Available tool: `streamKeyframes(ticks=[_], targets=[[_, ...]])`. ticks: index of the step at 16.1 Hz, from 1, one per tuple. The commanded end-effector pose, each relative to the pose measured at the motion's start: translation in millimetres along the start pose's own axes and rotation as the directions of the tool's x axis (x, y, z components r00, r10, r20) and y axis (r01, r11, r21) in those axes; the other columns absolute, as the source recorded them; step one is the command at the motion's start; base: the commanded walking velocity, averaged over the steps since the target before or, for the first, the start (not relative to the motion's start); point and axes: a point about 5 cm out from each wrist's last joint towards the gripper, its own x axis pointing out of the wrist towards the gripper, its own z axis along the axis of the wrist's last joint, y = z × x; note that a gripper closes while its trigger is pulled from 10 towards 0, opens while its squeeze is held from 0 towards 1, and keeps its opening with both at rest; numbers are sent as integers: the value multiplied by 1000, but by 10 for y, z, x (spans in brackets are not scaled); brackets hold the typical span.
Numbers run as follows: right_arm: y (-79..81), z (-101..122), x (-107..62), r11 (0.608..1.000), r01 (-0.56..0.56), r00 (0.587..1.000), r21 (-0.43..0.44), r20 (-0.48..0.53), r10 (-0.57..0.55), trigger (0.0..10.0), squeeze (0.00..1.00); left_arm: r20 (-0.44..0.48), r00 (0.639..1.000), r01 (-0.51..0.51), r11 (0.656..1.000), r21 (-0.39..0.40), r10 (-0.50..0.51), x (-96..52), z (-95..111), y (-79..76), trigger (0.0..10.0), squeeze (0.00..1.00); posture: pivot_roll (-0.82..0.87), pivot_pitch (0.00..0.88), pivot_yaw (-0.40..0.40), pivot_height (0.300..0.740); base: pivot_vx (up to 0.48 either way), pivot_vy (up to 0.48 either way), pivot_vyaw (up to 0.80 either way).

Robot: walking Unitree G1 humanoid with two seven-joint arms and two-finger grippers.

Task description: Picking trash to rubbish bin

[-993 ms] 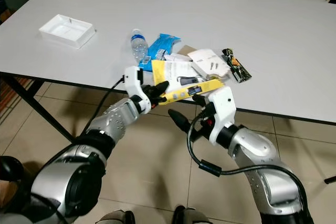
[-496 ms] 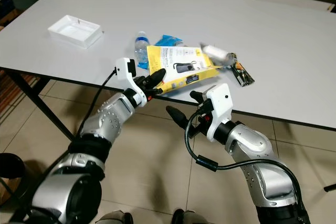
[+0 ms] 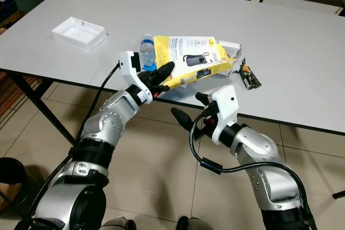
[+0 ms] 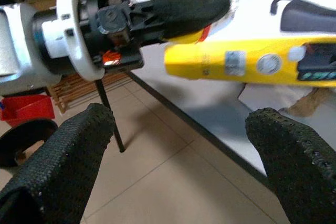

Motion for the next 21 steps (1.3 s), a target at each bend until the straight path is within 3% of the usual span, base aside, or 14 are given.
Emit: streamKeyframes(ticks=[1,8,10,12,14,16,17,18,19,20,21], targets=[[5,23,24,1000,-14,1000,-14,12,14,10000,0,-9,1000,21,1000,14,-20,18,7,-53,10000,0,-90,60,-70,740,0,0,0],[-39,60,112,999,-23,999,-27,38,24,10000,0,45,998,46,998,47,-48,-14,194,-110,10000,0,-61,17,-72,740,0,0,0],[-55,71,130,999,-12,999,-31,47,13,10000,0,71,997,30,998,49,-34,-21,252,-101,10000,0,-58,12,-67,740,0,0,0],[-123,106,148,998,52,996,-44,74,-49,10000,0,147,988,-51,996,76,40,-65,359,-60,10000,0,-59,10,-62,740,0,0,0],[-229,129,177,987,151,984,-50,104,-145,10000,0,202,970,-173,967,186,135,-123,440,2,10000,0,-51,8,-63,740,0,0,0],[-347,227,239,963,270,949,-27,176,-261,10000,0,262,946,-273,906,324,191,-204,543,0,10000,0,-41,8,-65,740,0,0,0],[-368,244,251,957,290,941,-23,187,-281,10000,0,272,941,-288,895,341,199,-216,560,-1,10000,0,-41,8,-66,740,0,0,0],[-468,305,297,915,403,892,-13,229,-390,10000,0,319,920,-350,846,401,229,-261,617,5,10000,0,-30,2,-69,740,0,0,0],[-486,317,304,906,422,881,-8,240,-408,10000,0,329,914,-363,839,406,237,-269,626,11,10000,0,-30,2,-69,740,0,0,0],[-551,342,327,857,515,831,-39,267,-487,10000,0,357,889,-428,800,420,288,-325,630,107,10000,0,-23,0,-70,740,0,0,0],[-590,343,340,829,560,797,-6,280,-536,10000,0,361,874,-461,789,405,325,-365,612,179,10000,0,-24,0,-67,740,0,0,0]])
